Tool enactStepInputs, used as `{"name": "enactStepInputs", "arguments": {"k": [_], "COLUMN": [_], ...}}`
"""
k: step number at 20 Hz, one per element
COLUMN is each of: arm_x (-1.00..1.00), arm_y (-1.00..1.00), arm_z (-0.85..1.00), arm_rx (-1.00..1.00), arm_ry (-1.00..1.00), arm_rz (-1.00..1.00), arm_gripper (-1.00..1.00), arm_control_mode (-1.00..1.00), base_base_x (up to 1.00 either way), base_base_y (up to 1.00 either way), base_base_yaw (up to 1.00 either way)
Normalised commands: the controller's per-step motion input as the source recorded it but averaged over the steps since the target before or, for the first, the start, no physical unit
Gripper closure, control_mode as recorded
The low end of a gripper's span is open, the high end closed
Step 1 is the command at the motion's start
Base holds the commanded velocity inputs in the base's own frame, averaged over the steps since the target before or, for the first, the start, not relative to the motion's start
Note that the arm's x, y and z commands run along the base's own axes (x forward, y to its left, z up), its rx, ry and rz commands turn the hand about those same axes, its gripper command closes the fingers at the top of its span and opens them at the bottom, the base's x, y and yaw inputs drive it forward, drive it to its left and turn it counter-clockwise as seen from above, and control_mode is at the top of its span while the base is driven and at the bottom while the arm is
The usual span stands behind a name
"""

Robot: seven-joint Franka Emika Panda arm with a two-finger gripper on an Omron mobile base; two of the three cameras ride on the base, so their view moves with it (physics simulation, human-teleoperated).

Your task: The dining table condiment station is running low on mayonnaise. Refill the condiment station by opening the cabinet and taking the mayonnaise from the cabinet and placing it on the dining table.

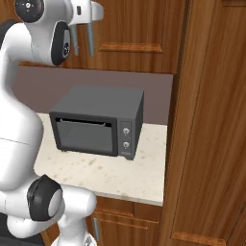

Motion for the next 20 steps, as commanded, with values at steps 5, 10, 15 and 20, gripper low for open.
{"name": "enactStepInputs", "arguments": {"k": [5,10,15,20], "arm_x": [0.46,0.37,0.12,0.13], "arm_y": [0.0,0.0,0.0,0.0], "arm_z": [0.11,-0.01,-0.25,-0.34], "arm_rx": [0.0,0.0,0.0,0.0], "arm_ry": [-0.06,0.04,0.0,-0.01], "arm_rz": [0.0,0.0,0.0,0.0], "arm_gripper": [-1.0,-1.0,-1.0,-1.0], "arm_control_mode": [-1.0,-1.0,-1.0,-1.0], "base_base_x": [0.0,0.0,0.0,0.0], "base_base_y": [0.0,0.0,0.0,0.0], "base_base_yaw": [0.0,0.0,0.0,0.0]}}
